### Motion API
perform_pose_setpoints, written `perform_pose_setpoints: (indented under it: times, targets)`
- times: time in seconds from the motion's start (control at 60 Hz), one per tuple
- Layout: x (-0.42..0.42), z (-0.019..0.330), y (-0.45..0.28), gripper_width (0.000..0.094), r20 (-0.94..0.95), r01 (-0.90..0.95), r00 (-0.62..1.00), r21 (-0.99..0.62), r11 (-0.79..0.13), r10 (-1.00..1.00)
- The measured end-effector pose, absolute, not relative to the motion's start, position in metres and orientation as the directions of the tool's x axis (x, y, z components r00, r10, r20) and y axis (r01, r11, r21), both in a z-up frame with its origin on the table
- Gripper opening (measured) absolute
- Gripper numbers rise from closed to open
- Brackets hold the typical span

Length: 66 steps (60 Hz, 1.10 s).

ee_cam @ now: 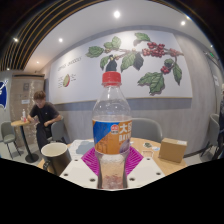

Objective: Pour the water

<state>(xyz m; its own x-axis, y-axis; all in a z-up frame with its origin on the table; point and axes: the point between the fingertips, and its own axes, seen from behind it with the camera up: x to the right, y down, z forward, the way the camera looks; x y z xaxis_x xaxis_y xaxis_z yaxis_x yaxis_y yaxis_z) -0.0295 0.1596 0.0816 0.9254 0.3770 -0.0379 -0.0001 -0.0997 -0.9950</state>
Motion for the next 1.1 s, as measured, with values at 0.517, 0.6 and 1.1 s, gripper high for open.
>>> perform_pose_setpoints:
  times: [0.517, 0.6, 1.1]
  targets:
    - [-0.015, 0.088, 0.15, 0.0371, 0.024, 0.074, 0.911, -0.992, -0.106, 0.411]
    - [-0.017, 0.086, 0.151, 0.0379, 0.024, 0.073, 0.913, -0.992, -0.106, 0.408]
    - [-0.005, 0.078, 0.09, 0.0852, 0.009, 0.091, 0.91, -0.98, -0.179, 0.413]
